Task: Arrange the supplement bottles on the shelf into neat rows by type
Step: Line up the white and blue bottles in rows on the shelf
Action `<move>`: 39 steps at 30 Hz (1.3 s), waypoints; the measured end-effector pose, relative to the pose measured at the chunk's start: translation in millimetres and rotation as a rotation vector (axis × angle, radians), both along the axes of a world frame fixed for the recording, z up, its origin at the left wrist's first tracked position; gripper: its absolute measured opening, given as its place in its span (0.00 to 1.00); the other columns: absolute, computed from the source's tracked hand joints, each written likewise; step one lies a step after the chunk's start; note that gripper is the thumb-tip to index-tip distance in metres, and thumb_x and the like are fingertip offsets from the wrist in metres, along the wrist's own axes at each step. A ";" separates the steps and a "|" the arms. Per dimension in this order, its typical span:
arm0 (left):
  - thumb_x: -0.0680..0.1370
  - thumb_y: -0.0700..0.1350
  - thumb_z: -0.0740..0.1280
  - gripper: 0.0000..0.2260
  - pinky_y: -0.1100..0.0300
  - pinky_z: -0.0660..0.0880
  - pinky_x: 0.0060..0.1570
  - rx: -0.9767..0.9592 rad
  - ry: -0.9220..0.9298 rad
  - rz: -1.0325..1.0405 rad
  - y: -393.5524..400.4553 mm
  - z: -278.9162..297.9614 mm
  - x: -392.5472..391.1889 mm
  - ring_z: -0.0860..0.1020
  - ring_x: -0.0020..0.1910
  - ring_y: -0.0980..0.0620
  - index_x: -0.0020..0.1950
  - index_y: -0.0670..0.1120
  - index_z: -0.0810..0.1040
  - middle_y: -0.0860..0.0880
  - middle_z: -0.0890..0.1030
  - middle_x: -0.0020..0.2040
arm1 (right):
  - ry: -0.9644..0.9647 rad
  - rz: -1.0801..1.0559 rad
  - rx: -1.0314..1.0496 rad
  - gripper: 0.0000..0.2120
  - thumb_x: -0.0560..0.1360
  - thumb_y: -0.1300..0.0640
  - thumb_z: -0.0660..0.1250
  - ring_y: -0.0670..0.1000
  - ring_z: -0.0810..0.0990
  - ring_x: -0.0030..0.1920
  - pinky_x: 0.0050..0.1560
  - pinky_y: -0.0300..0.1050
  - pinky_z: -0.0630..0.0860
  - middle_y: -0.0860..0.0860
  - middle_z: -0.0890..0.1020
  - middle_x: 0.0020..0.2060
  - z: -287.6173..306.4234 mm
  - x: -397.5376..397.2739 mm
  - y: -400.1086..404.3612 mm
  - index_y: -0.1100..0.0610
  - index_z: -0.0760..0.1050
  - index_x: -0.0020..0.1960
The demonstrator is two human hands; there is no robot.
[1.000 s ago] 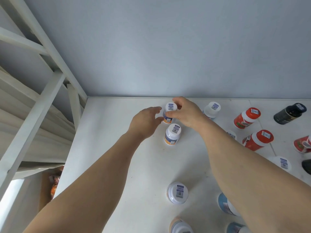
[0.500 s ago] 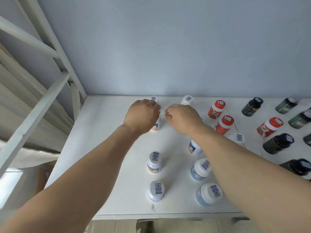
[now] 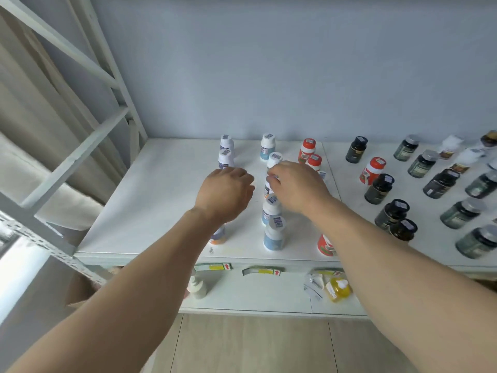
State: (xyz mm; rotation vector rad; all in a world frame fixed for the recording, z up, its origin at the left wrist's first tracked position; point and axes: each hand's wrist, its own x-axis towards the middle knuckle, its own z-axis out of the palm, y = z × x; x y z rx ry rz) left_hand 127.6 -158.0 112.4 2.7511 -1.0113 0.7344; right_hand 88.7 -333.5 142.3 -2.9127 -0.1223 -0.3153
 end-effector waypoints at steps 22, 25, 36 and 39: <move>0.76 0.50 0.68 0.24 0.51 0.68 0.65 -0.055 0.420 0.024 31.4 -138.6 -120.0 0.67 0.69 0.45 0.68 0.40 0.72 0.45 0.74 0.66 | 0.165 -0.200 0.105 0.30 0.74 0.40 0.69 0.54 0.71 0.67 0.64 0.48 0.65 0.52 0.74 0.67 -153.9 -131.2 0.6 0.57 0.71 0.69; 0.76 0.51 0.68 0.24 0.52 0.66 0.65 -0.075 0.407 0.044 24.8 -154.2 -112.4 0.66 0.69 0.45 0.68 0.40 0.71 0.45 0.72 0.67 | 0.111 -0.223 0.096 0.29 0.71 0.41 0.71 0.56 0.72 0.64 0.63 0.50 0.66 0.52 0.75 0.65 -176.1 -126.3 1.4 0.56 0.74 0.66; 0.71 0.43 0.73 0.13 0.51 0.76 0.47 -0.178 0.198 0.026 19.0 -178.0 -97.9 0.77 0.50 0.42 0.53 0.40 0.79 0.46 0.79 0.53 | -0.146 -0.308 0.060 0.21 0.66 0.44 0.77 0.58 0.74 0.53 0.52 0.51 0.68 0.52 0.78 0.52 -201.6 -116.3 3.0 0.53 0.78 0.53; 0.72 0.44 0.73 0.12 0.52 0.76 0.46 -0.179 0.188 0.026 18.9 -178.6 -97.1 0.77 0.49 0.43 0.53 0.41 0.79 0.46 0.80 0.53 | -0.170 -0.323 0.053 0.20 0.66 0.44 0.77 0.58 0.75 0.52 0.51 0.51 0.69 0.52 0.78 0.51 -204.1 -114.5 3.0 0.53 0.77 0.52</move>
